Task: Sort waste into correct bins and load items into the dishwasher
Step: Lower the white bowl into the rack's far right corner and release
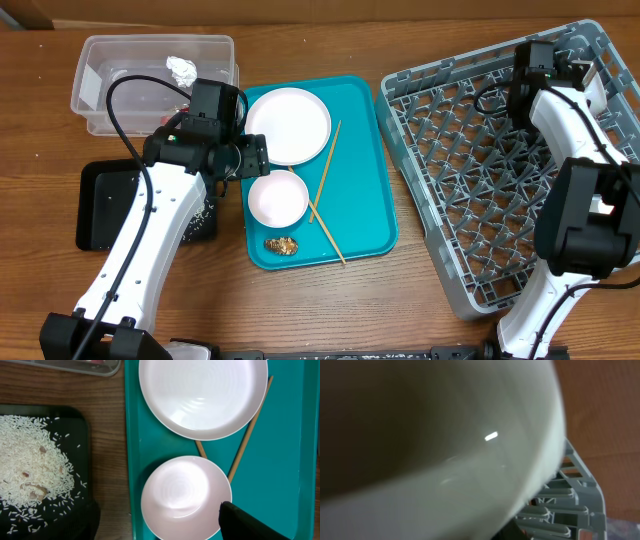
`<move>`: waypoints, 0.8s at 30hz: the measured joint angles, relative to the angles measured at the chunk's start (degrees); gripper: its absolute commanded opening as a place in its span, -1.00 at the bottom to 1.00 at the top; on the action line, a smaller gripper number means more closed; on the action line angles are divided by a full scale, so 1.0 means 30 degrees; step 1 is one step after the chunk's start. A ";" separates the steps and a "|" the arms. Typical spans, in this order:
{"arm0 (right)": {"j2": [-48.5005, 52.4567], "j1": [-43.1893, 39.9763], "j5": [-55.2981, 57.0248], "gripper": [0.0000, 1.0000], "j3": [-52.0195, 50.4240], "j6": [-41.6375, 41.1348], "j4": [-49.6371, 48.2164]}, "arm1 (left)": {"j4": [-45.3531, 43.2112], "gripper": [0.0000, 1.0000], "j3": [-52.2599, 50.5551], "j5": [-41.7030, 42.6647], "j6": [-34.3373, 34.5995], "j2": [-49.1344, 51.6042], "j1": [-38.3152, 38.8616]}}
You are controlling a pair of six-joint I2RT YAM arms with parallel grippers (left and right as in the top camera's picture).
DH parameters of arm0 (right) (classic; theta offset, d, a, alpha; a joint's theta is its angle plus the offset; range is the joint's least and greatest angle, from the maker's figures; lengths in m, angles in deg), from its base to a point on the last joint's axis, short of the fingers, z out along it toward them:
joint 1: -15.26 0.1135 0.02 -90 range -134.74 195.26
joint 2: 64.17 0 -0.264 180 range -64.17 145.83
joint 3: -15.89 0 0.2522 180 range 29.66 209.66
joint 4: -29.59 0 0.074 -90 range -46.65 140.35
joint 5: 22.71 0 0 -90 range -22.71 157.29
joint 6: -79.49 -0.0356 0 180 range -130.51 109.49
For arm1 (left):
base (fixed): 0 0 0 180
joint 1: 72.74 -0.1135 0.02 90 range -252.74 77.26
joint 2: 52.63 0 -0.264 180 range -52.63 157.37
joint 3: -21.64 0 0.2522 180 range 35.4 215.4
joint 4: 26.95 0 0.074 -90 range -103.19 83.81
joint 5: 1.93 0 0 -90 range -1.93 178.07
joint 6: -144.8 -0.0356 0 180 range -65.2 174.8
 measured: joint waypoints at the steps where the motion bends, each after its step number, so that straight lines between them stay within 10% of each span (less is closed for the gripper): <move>1: 0.0000 0.0007 -0.0219 -0.56 0.0000 -0.0066 0.0051 | -0.0007 0.56 0.0000 0.0007 0.0000 0.0000 0.0000; 9: -0.0248 -0.0007 -0.1129 -0.08 0.0000 -0.0743 0.0087 | 0.0000 0.57 0.0000 0.0007 0.0000 0.0000 0.0000; 24: -0.6557 -0.0022 -0.3548 0.09 0.0022 -0.1173 0.2208 | 0.0000 0.59 0.0000 0.0000 0.0000 0.0000 0.0000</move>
